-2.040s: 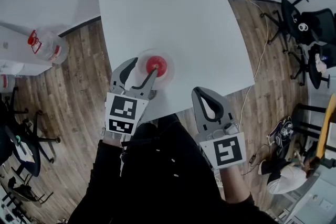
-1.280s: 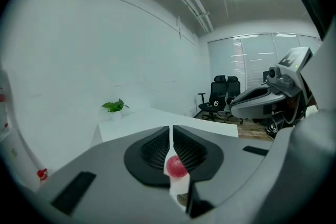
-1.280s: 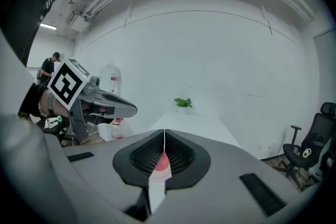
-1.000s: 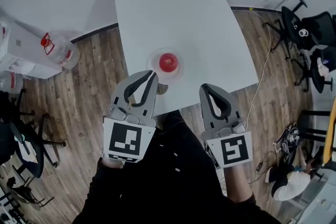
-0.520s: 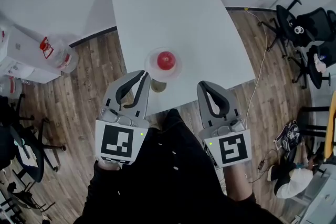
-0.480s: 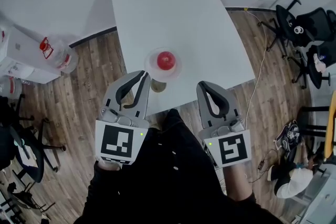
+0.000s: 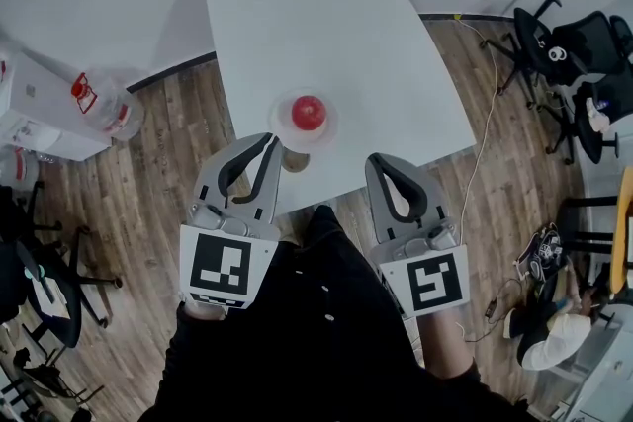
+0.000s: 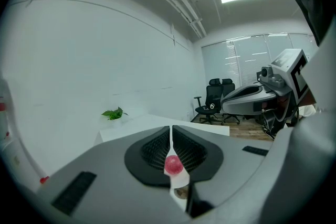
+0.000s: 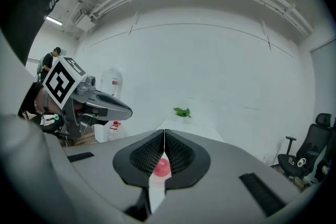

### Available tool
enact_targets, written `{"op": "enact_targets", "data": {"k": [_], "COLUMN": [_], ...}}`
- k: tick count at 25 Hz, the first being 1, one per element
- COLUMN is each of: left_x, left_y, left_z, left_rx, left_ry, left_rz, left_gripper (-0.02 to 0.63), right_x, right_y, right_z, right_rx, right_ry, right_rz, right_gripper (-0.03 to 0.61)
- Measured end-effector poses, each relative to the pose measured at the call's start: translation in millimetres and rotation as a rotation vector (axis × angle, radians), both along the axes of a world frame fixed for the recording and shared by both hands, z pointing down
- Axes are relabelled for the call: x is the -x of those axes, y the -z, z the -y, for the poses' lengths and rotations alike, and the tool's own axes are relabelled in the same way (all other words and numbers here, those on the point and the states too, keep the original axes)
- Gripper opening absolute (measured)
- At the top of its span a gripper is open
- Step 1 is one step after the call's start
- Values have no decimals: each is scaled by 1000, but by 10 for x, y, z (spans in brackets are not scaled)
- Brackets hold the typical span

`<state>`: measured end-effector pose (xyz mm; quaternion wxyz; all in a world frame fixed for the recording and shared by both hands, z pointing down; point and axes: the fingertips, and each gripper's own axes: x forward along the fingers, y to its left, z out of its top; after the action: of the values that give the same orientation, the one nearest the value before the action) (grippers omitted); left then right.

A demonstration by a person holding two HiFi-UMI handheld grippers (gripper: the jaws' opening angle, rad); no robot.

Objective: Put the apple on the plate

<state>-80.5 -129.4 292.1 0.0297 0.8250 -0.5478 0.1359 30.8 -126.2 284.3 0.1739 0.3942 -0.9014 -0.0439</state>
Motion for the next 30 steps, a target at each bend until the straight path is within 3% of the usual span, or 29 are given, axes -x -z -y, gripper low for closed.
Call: {"op": "enact_targets", "data": {"k": [30], "left_x": [84], "left_y": [-22], "left_z": [-101], "left_rx": [-5], "left_ry": [-14], "left_rz": [-10], "left_gripper": [28], "right_x": [67], "right_y": [-25], "right_z": [-153], "right_rx": [0], "right_ry": [-7], "right_rz": [-24], "right_gripper": [41]}}
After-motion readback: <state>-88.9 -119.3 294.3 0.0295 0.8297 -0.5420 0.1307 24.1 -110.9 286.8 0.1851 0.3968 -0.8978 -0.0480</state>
